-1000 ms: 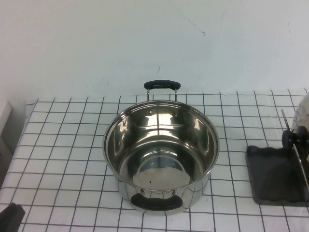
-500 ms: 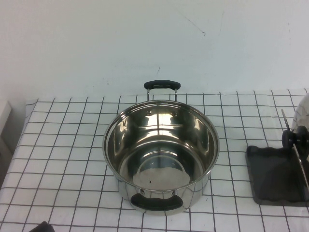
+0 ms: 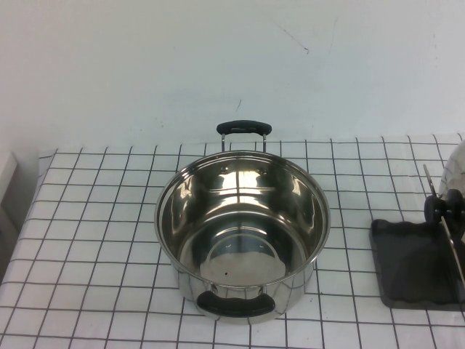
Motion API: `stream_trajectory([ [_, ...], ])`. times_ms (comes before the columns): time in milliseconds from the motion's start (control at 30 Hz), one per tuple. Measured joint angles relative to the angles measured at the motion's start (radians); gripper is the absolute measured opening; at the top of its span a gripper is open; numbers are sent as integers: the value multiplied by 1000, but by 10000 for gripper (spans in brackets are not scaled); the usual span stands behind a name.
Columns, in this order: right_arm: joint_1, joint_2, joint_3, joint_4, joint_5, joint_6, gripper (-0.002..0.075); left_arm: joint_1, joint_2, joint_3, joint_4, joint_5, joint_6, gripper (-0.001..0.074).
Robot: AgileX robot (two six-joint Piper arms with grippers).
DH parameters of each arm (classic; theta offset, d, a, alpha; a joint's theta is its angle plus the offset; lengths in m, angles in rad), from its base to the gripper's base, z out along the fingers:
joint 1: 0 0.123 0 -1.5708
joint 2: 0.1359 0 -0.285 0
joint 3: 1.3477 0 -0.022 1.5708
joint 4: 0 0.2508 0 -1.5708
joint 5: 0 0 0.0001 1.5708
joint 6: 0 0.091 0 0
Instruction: Put pot lid on rack
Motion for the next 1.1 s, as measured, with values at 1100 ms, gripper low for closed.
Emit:
stream_trajectory([
  [1100, 0, 0, 0, 0, 2, 0, -2, 108, -2, 89, -1492, 745, 1349, -1],
])
